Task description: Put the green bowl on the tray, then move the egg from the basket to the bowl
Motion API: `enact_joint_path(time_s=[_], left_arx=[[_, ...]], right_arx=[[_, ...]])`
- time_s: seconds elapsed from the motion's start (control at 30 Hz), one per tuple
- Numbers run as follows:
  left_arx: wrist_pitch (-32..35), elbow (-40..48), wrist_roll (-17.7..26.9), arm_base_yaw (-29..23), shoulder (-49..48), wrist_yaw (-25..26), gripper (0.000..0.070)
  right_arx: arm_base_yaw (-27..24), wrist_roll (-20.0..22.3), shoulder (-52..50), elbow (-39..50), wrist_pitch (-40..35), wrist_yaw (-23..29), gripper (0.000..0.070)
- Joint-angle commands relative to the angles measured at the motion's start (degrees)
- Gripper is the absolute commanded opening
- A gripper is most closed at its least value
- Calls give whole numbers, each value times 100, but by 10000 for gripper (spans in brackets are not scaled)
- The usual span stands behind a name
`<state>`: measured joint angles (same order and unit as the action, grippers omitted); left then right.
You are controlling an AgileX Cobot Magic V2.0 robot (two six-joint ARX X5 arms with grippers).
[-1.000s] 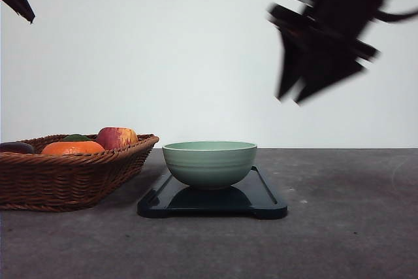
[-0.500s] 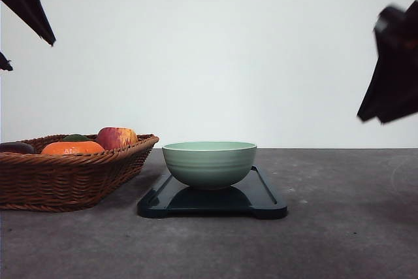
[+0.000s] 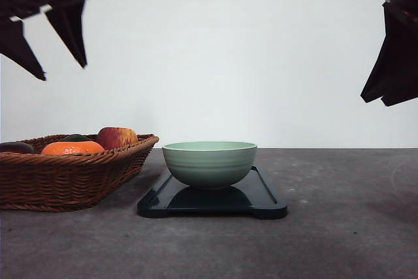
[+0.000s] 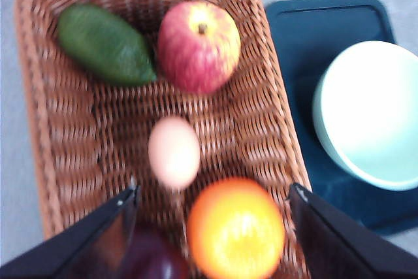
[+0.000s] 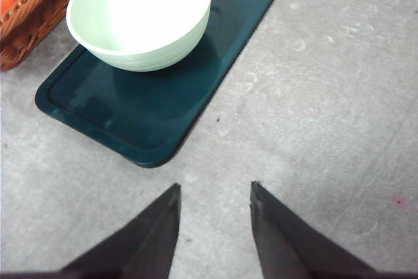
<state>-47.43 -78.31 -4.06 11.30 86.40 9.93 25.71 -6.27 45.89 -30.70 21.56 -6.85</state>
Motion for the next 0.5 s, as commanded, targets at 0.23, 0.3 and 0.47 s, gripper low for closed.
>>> enact_joint_path(time_s=[0.23,0.3,0.47], left_arx=[[-101,-566,173,84,1115,-390,472],[-65,-566,170,83,1289,-456,472],[22,-566,169,82,1667,-465,472]], right_arx=[[31,-86,44,-20,-52,14,209],[31,-86,44,-20,-52,67,209],[29,-86,44,-20,-58,98,209]])
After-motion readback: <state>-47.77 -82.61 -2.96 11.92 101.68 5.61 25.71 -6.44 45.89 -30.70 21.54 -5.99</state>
